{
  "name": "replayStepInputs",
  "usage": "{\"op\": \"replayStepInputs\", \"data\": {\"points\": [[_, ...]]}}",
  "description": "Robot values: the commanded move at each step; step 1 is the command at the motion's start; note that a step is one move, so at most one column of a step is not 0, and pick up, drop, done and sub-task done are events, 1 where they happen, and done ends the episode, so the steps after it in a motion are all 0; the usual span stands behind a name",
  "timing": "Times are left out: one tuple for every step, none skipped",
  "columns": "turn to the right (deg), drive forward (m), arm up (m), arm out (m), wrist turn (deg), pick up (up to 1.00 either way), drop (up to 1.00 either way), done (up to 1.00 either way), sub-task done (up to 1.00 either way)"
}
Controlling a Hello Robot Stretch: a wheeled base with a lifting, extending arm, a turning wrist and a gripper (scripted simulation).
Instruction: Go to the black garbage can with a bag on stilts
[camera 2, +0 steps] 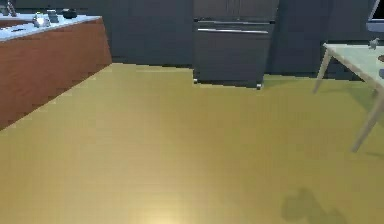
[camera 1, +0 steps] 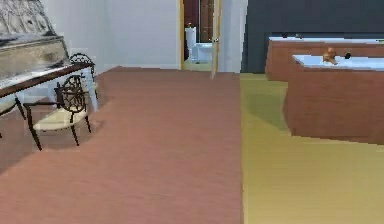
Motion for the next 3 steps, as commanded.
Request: {"op": "replayStepInputs", "data": {"points": [[0.0, 1.0, 0.0, 0.0, 0.0, 0.0, 0.0, 0.0, 0.0], [0.0, 1.0, 0.0, 0.0, 0.0, 0.0, 0.0, 0.0, 0.0], [0.0, 1.0, 0.0, 0.0, 0.0, 0.0, 0.0, 0.0, 0.0]]}}
